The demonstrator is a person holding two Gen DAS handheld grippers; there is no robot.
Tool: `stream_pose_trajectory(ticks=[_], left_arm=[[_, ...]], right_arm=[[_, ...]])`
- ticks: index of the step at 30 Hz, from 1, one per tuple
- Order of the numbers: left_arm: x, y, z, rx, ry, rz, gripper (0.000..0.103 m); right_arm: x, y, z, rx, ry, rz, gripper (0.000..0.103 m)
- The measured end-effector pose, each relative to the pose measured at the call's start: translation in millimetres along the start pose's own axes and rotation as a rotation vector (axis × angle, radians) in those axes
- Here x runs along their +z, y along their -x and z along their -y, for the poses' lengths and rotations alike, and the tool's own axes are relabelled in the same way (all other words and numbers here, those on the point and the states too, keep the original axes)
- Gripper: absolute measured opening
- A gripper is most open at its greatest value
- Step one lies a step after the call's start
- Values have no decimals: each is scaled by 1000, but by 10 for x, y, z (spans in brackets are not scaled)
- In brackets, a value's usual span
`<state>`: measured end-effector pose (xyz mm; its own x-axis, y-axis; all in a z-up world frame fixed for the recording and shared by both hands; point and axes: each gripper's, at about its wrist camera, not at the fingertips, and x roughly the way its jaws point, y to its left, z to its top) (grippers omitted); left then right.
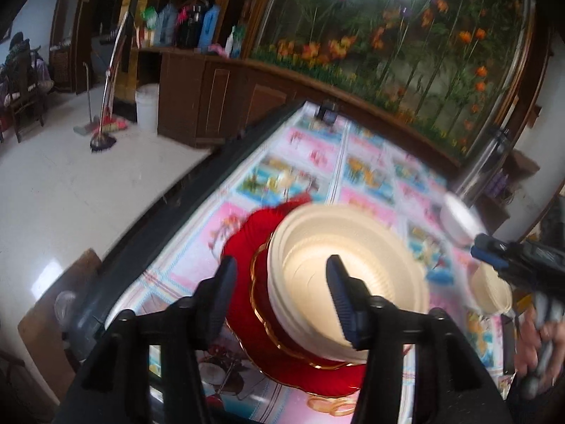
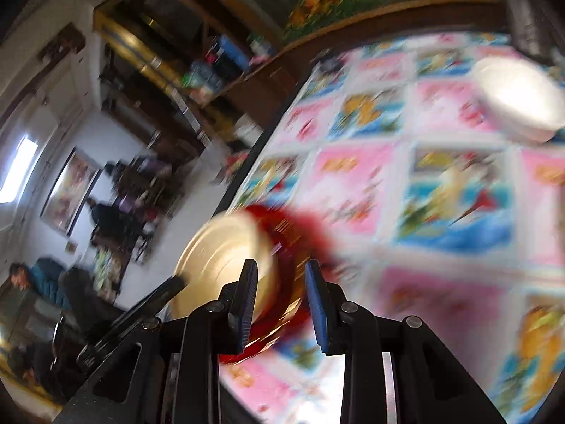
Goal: Organize plates and bowls
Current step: 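Lower the beige plate onto the stack with the left tool and release, then grasp the rim of the white bowl with the right tool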
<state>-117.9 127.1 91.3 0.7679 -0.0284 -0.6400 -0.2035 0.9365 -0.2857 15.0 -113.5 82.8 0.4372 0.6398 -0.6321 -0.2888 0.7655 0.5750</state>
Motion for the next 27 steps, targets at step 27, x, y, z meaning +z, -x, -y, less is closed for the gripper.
stream_pose_trajectory(ticks=[27], left_arm=[[-967,-327,2166,-390,-464,-317,62]], right_arm=[[1068,-258,1512,-330,-130,-95,31]])
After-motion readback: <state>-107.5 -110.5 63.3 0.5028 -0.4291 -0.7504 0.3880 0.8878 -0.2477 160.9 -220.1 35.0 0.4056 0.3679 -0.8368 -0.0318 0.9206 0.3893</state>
